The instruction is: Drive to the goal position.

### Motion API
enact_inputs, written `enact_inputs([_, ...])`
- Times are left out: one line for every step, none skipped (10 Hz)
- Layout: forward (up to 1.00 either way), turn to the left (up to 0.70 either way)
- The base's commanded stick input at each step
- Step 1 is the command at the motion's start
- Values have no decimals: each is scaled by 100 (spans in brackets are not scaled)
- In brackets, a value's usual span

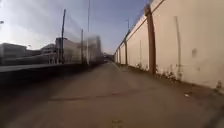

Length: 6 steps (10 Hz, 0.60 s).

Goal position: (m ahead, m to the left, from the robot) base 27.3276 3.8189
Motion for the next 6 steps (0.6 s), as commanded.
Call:
enact_inputs([100, 0])
enact_inputs([100, 0])
enact_inputs([100, 0])
enact_inputs([100, 0])
enact_inputs([100, 0])
enact_inputs([100, 0])
